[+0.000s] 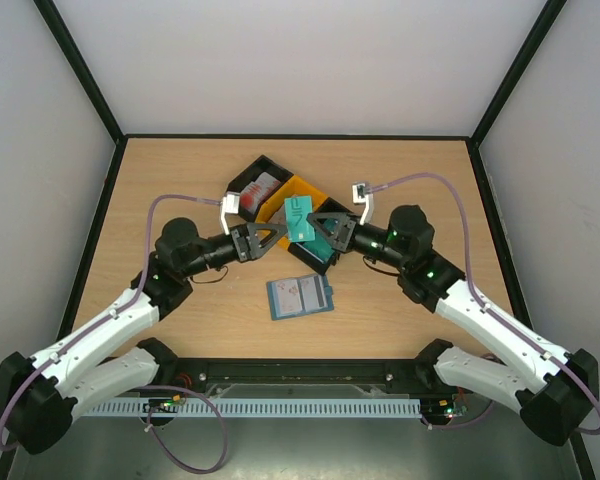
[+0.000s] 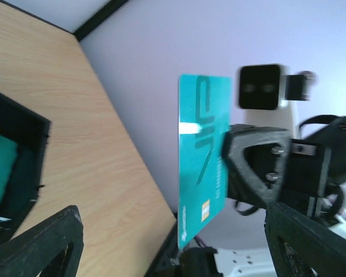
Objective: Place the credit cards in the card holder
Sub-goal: Pick up the credit card from the storage box.
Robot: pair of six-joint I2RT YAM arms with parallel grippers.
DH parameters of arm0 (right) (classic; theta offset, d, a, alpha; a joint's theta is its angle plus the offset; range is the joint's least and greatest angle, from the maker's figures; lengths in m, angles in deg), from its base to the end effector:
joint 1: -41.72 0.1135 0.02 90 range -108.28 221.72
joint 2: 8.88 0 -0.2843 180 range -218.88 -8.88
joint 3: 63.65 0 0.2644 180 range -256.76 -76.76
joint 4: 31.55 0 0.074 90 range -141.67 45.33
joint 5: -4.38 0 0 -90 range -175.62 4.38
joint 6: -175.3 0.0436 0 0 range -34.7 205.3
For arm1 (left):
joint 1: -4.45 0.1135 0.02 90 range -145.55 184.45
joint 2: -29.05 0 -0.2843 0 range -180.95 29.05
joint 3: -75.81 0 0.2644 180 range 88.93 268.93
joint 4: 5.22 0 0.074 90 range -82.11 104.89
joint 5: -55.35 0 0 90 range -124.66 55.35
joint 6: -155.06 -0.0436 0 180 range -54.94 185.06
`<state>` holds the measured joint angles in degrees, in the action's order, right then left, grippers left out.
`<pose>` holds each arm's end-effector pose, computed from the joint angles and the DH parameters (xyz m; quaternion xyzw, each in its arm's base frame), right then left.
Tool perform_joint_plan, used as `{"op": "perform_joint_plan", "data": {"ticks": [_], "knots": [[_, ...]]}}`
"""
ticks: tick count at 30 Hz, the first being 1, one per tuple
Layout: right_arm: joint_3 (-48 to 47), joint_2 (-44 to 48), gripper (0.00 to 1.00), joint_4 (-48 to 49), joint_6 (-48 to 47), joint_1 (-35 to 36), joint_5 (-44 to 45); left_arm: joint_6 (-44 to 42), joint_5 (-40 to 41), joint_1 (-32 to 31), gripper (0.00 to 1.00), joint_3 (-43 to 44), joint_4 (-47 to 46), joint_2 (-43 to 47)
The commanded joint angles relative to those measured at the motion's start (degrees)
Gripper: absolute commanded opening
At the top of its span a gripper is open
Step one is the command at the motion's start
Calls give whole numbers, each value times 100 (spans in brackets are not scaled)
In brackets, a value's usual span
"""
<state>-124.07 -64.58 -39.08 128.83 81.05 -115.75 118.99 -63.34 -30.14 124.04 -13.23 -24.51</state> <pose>0.1678 0.1658 0.3646 -0.1535 0.7054 0.5817 0.3747 0.1746 -0.1458 0.3229 0.0643 0.6895 -0.6117 0.3826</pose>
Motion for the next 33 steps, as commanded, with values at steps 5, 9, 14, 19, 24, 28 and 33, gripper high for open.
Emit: {"op": "perform_joint_plan", "data": {"ticks": [5, 9, 14, 19, 24, 28, 33], "knots": [[835, 308, 2, 2696, 2182, -23, -1194, 680, -864, 22, 65, 178, -463, 50], [808, 439, 2, 2550, 2198, -25, -1361, 952, -1001, 22, 43, 238, -859, -162], [532, 321, 2, 1860, 1923, -23, -1656, 1873, -1110, -16, 20, -46, -1995, -467], [478, 279, 2, 1624, 1824, -27, -1793, 2105, -924, -78, 17, -283, -2409, -488], [322, 141, 2, 1216, 1618, -31, -1732, 2066, -803, -119, 21, -363, -2317, -364], [266, -24, 2, 869, 1439, -44, -1709, 1995, -862, -127, 4, -263, -2395, -402], [137, -8, 22, -40, 853, -147, -1329, 1648, -492, -128, 3, -353, -1774, -227]]}}
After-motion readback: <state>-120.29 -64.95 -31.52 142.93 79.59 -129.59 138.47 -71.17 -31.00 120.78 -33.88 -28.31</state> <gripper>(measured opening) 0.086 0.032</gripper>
